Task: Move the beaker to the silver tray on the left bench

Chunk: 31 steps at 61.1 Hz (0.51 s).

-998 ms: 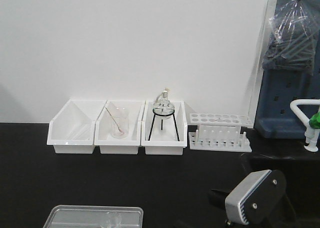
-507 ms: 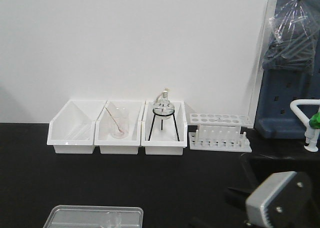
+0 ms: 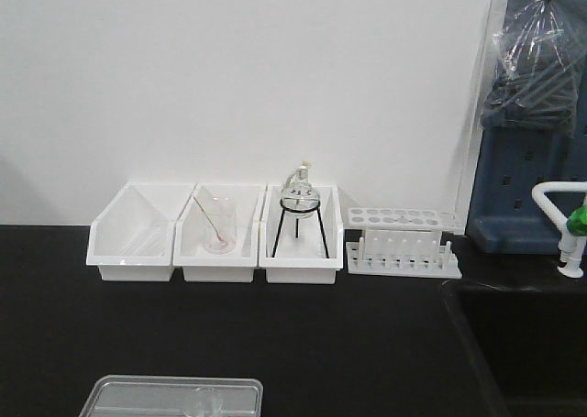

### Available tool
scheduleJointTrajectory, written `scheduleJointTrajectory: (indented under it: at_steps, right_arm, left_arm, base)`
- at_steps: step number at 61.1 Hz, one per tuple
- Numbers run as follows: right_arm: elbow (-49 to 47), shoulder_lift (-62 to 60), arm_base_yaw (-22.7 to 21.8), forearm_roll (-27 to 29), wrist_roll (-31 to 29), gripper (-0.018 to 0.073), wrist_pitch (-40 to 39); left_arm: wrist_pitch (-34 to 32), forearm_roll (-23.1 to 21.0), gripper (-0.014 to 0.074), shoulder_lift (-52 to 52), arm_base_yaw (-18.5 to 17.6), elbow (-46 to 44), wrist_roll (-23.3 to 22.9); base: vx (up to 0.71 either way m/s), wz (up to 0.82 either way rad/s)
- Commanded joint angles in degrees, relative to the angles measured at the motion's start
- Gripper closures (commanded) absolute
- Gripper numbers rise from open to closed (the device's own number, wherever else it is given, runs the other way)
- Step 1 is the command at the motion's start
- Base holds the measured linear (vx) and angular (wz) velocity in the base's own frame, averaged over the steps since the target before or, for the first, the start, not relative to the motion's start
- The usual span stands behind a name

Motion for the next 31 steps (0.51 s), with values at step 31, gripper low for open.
scheduleJointTrajectory:
  at_steps: [31]
  right_arm:
    - [11.73, -14.31, -9.24, 1.93, -6.23, 0.0573, -7.09]
  left_arm:
    - [-4.53, -0.45, 0.0595, -0.42, -0.14, 1.13, -0.03]
  base:
    - [0.0, 0.0]
